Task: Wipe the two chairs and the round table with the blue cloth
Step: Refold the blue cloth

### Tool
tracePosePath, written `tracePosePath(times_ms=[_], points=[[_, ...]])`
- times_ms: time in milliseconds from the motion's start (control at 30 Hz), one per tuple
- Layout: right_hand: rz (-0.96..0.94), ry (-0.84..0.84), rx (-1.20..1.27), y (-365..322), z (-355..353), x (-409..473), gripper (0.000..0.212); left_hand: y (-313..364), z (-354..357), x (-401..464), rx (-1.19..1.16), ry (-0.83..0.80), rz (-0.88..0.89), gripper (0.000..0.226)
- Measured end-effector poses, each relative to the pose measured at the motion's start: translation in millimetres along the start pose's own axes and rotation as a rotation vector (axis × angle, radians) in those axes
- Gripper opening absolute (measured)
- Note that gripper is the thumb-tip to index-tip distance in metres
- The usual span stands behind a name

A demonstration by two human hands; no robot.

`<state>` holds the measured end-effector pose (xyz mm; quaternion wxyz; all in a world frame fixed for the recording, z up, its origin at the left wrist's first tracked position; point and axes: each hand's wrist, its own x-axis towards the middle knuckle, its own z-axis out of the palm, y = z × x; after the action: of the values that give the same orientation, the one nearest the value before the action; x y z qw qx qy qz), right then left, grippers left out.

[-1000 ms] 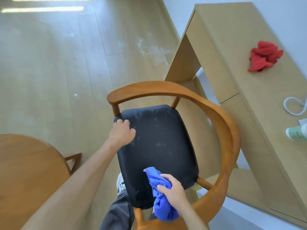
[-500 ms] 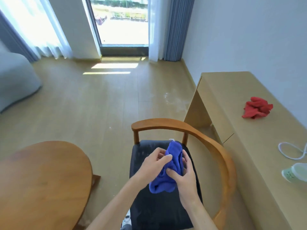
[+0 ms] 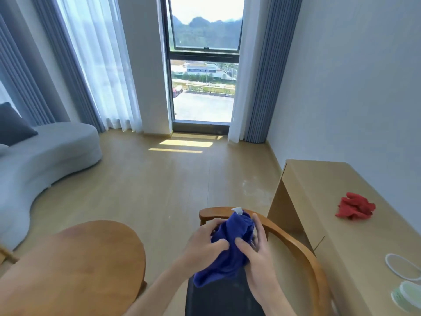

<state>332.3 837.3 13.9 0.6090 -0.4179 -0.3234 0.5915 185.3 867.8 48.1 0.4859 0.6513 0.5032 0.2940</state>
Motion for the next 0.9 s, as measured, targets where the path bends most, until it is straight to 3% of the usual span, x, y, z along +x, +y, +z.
tracePosePath(times_ms=[167, 367, 533, 633, 733, 900], points=[[-0.051, -0.03, -0.024, -18.6, 32.4, 3.0, 0.053, 19.4, -44.1, -14.7, -0.122, 0.091, 0.048, 0.046], [-0.101, 0.05, -0.113, -26.0, 55.6, 10.0, 0.052, 21.6, -90.2, -17.0, -0.153, 0.209, 0.059, 0.045], [-0.158, 0.219, -0.336, -31.5, 40.8, 16.6, 0.019, 22.5, -126.2, -11.4, -0.236, 0.455, 0.029, 0.038], [-0.079, 0.31, -0.283, -31.5, 18.2, 14.9, 0.014, 29.9, -153.7, -9.1, -0.338, 0.559, 0.043, 0.035], [0.06, 0.263, -0.245, -23.7, 6.8, 9.0, 0.014, 45.9, -167.5, -5.1, -0.371, 0.529, 0.096, 0.035], [0.338, 0.173, -0.543, -18.3, 4.9, 1.6, 0.026, 72.2, -161.6, 0.1, -0.34, 0.388, 0.206, 0.04]])
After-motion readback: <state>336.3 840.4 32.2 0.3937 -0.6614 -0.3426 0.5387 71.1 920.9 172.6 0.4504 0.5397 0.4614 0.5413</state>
